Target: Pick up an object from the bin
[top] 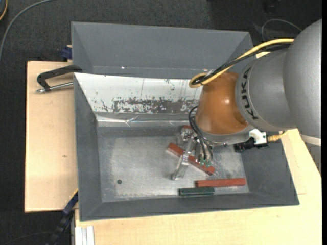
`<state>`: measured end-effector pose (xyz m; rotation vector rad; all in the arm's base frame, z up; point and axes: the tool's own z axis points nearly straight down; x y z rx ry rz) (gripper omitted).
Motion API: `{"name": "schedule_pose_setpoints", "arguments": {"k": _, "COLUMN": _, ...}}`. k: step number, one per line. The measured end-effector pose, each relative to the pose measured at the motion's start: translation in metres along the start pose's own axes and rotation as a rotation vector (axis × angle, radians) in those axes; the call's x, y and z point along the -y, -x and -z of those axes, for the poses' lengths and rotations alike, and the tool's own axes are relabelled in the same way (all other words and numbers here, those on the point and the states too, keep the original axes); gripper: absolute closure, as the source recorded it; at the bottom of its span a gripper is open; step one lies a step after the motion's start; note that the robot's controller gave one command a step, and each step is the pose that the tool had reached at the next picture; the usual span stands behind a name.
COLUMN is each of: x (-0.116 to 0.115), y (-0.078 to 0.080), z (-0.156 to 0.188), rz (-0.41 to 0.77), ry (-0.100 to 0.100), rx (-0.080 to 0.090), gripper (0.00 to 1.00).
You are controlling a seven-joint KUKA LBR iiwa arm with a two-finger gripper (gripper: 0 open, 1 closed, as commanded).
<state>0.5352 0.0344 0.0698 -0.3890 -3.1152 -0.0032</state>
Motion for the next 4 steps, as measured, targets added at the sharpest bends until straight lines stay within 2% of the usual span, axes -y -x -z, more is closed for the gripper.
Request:
{"name": "schedule_pose_setpoints", "arguments": {"k": 1, "x": -0.001, "y": 0.000, "z": 0.001, "rz": 0.001, "ry": 0.000, "rx": 0.002, "gripper": 0.00}}
{"name": "schedule_pose_setpoints", "arguments": {"k": 2, "x": -0.001, "y": 0.000, "z": 0.001, "rz": 0.000, "ry": 0.000, "rx": 0.002, "gripper": 1.00}}
{"name": "schedule_pose_setpoints", "arguments": {"k": 3, "x": -0.002, "y": 0.001, "z": 0.013, "rz": 0.001, "ry": 0.002, "rx": 0.007, "gripper": 1.00}}
{"name": "schedule_pose_setpoints", "arguments": {"k": 4, "x": -0.004, "y": 0.003, "z": 0.074, "rz": 0.002, "ry": 0.003, "rx": 0.013, "gripper": 1.00}}
